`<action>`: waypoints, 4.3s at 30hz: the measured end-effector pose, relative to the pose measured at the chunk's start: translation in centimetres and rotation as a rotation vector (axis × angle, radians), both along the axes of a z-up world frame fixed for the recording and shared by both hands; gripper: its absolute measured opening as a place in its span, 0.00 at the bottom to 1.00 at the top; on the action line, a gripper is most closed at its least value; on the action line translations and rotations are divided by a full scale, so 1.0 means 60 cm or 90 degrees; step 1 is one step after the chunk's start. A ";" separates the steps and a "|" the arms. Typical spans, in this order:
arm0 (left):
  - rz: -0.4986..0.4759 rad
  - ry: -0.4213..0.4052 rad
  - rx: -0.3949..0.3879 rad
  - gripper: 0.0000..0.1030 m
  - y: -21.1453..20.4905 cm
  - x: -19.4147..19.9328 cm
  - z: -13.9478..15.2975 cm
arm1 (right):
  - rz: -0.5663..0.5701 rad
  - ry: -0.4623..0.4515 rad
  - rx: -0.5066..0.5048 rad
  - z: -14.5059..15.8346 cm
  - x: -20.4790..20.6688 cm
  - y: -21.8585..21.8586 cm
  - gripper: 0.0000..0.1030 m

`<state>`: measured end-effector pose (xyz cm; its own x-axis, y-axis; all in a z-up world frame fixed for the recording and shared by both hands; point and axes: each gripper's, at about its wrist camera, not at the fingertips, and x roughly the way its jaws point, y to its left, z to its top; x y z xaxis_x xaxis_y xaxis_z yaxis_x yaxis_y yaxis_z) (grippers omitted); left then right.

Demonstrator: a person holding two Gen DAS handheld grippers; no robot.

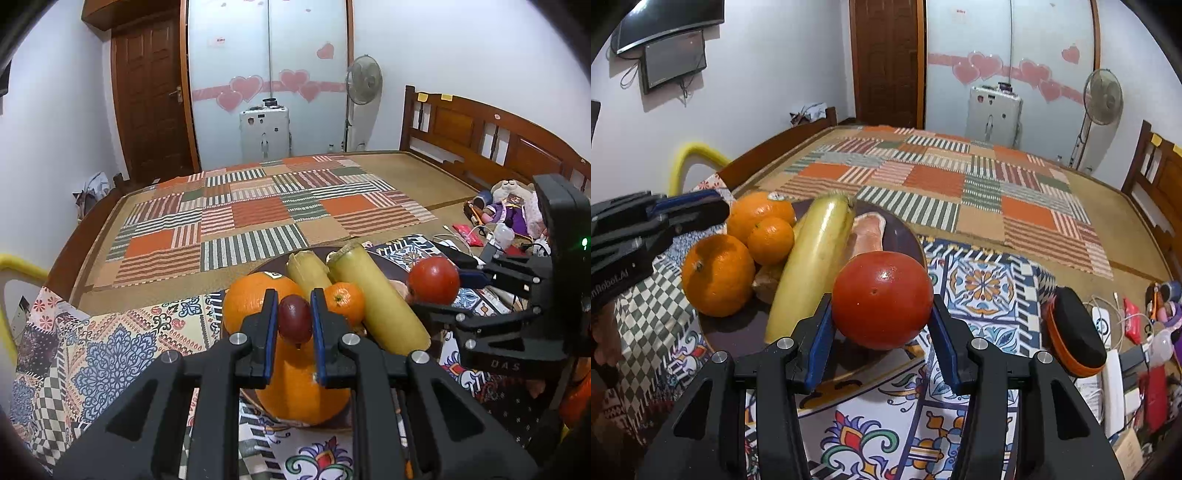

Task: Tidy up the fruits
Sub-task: 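Carry the date and tomato to the plate and open both tools, then withdraw both tools toward the last tangerine and date on the cloth, then grasp the last tangerine with left tool while right tool grasps the second date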

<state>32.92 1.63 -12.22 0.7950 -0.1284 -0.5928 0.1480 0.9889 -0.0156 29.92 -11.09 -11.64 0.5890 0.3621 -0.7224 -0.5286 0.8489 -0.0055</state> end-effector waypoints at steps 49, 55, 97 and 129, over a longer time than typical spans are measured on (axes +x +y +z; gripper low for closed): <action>0.007 -0.025 -0.004 0.56 0.022 -0.116 0.041 | -0.090 -0.066 -0.024 0.043 -0.017 -0.053 0.47; 0.010 -0.006 -0.006 0.56 0.031 -0.119 0.021 | -0.083 -0.055 -0.020 0.032 -0.020 -0.048 0.47; 0.006 0.099 -0.072 0.63 0.022 -0.289 -0.076 | 0.035 0.032 0.034 -0.045 -0.229 0.033 0.22; -0.065 0.125 -0.069 0.36 -0.092 -0.170 -0.082 | -0.028 -0.019 0.086 0.000 -0.190 -0.088 0.17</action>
